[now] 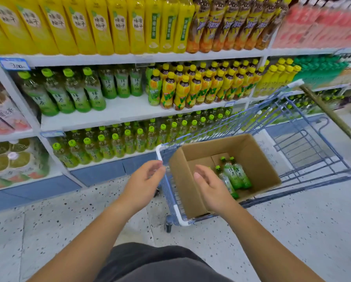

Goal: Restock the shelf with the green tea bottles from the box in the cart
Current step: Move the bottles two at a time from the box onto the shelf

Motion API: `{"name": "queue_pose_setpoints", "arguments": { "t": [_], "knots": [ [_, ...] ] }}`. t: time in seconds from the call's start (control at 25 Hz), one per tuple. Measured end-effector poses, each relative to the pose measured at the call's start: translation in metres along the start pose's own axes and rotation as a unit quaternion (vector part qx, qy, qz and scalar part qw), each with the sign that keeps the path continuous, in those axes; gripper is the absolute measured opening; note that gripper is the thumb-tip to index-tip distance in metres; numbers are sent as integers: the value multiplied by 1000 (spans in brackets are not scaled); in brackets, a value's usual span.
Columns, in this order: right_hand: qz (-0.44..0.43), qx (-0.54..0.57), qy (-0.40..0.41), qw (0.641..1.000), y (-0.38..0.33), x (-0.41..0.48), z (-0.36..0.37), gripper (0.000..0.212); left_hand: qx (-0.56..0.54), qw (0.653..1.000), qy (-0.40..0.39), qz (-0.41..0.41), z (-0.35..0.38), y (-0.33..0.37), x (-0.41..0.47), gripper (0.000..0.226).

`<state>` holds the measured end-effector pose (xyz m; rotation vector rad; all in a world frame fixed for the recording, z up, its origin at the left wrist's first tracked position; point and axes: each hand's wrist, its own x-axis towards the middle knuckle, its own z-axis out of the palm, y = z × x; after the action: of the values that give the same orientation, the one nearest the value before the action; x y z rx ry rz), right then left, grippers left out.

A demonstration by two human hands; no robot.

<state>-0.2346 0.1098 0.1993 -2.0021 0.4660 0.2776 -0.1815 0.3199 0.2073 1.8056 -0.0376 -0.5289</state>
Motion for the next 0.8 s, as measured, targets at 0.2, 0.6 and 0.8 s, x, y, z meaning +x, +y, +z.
{"name": "queue_pose_setpoints", "arguments": {
  "t": [0.2, 0.6, 0.8],
  "knots": [
    [47, 25, 22, 998, 36, 10, -50, 43, 32, 997, -56, -32, 57, 5, 27, 31],
    [188, 22, 72, 979, 128, 95, -124, 45, 122, 962, -229, -88, 200, -33, 172, 43],
    [219, -42, 38, 974, 196, 151, -148, 46, 162, 938, -262, -159, 266, -80, 229, 51]
  ]
}}
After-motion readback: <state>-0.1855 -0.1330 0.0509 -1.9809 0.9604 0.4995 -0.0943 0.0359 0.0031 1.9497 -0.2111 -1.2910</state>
